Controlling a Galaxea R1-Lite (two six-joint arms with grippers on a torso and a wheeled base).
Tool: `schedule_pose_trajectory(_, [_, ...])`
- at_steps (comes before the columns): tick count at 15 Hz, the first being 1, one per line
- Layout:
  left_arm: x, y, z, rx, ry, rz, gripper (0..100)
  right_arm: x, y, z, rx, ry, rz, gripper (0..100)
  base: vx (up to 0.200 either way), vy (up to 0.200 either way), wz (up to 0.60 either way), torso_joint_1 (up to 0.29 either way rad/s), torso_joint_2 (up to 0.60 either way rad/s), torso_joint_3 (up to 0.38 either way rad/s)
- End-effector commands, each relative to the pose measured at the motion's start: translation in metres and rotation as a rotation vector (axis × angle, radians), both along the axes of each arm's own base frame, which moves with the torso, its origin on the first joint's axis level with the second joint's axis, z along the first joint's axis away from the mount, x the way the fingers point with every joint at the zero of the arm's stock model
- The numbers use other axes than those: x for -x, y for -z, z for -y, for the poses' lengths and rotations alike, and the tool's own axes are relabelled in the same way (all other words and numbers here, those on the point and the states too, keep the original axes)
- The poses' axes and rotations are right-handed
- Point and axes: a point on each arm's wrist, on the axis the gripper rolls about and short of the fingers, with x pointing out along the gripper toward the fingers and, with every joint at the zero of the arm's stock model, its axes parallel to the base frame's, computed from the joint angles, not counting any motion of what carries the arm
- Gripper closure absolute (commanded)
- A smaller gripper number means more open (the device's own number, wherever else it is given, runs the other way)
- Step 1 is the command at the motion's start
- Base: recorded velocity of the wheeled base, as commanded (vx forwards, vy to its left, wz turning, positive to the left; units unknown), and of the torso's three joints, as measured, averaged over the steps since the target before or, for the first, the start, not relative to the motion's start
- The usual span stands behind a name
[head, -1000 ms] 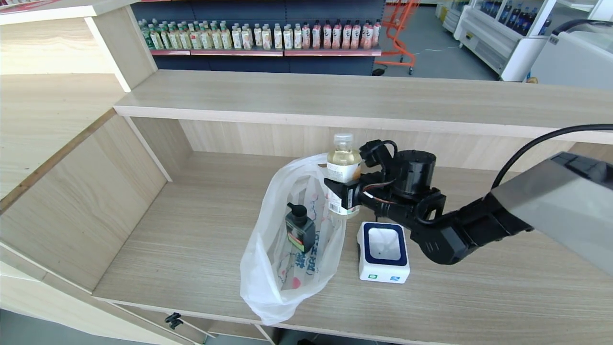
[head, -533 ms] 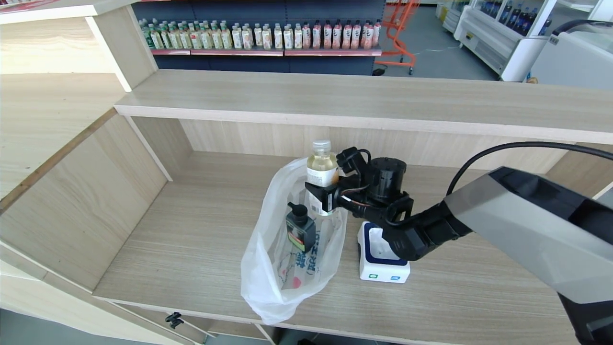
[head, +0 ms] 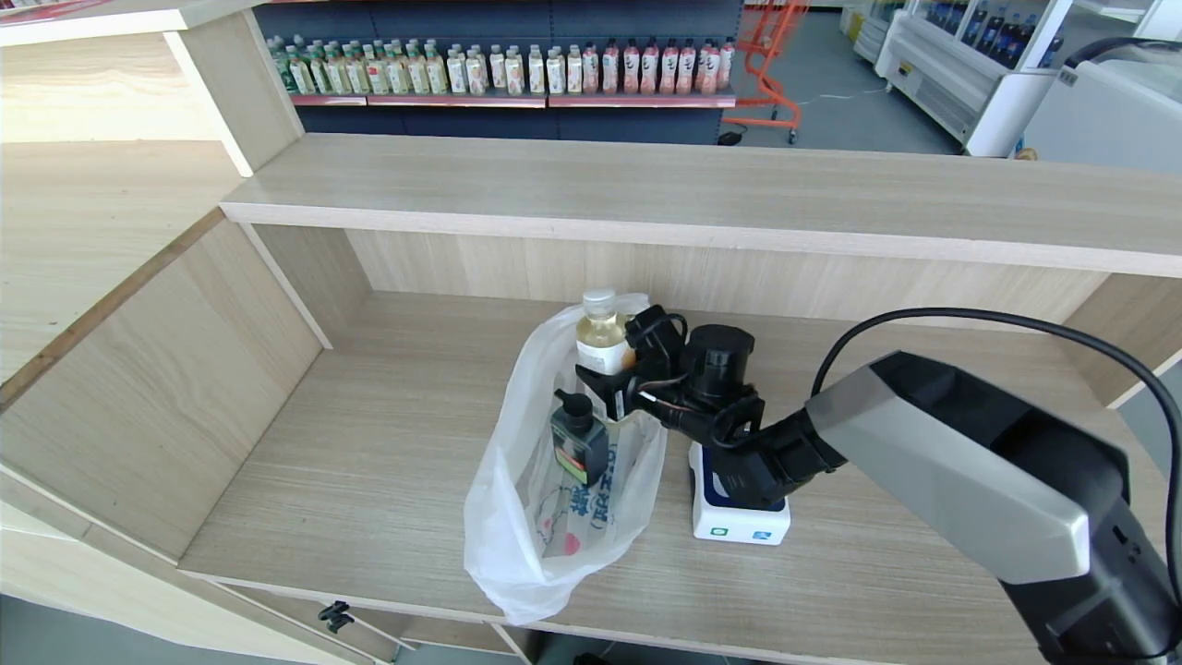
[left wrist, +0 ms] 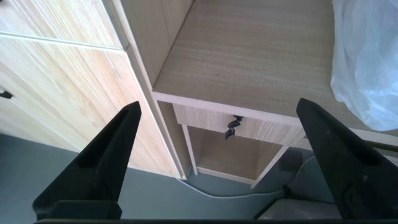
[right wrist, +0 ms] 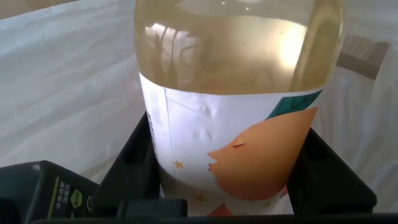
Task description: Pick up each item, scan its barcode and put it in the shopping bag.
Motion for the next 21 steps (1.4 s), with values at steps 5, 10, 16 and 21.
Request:
schedule_pose_trajectory(5, [0.0,0.0,0.0,0.0,0.0,-0.002,0,-0.006,0.008,-0.003,-0.014,0.0,0.04,100,0.0,0.0,0.0,0.0,0.0,0.0])
schedule_pose_trajectory(10, [0.0,0.0,0.0,0.0,0.0,-0.002,0,0.017,-0.045,0.013,-0.102,-0.004,-0.014,0,0.0,0.0,0.0,0.0,0.0,0.0])
schedule_pose_trajectory(16, [0.0,0.0,0.0,0.0,0.0,-0.002,0,0.101,-0.115,0.07,-0.273,-0.014,-0.2,0,0.0,0.0,0.0,0.0,0.0,0.0])
schedule_pose_trajectory(21, [0.0,0.0,0.0,0.0,0.0,-0.002,0,0.22,-0.165,0.174,-0.219,0.105,-0.279,0,0.0,0.0,0.0,0.0,0.0,0.0])
